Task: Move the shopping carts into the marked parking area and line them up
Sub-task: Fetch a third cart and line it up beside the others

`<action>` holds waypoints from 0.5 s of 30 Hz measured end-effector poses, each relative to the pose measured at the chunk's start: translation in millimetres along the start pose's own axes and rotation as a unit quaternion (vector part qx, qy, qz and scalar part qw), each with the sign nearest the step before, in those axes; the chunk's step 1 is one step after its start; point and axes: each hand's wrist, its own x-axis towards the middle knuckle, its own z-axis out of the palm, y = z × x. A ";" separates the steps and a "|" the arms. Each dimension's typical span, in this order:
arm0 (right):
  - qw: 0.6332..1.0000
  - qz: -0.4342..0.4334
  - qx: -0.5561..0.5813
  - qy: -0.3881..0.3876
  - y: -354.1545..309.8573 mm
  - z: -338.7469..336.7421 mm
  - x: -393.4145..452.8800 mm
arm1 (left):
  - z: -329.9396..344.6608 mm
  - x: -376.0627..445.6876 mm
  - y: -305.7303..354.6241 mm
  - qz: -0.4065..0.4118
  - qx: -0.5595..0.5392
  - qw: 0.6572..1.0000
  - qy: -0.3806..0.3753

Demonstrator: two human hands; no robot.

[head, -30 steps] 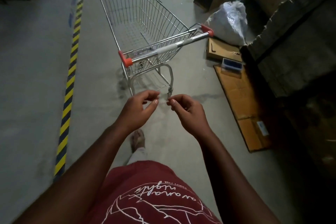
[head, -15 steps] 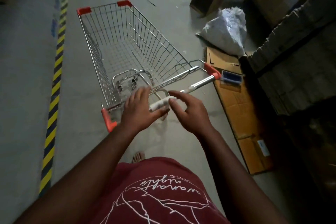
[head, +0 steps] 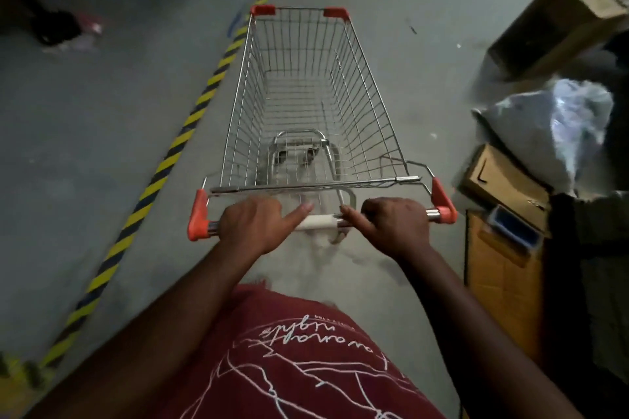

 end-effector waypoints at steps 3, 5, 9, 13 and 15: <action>1.000 -0.022 0.001 0.013 8.6 5.2 -1.5 | 7.0 -10.8 14.5 -0.036 0.004 0.999 0.036; 0.999 -0.019 0.008 0.030 9.0 9.1 -9.8 | 10.5 -24.5 21.4 -0.051 -0.009 0.997 0.051; 0.998 -0.023 0.016 0.064 7.2 11.3 -34.5 | 23.2 -60.3 32.6 -0.081 -0.009 0.993 0.080; 0.996 -0.044 0.019 0.074 6.8 10.3 -58.0 | 42.5 -96.1 36.9 -0.118 0.006 0.987 0.105; 0.994 -0.070 0.021 0.077 6.3 9.5 -69.0 | 50.0 -116.0 40.7 -0.134 0.009 0.984 0.115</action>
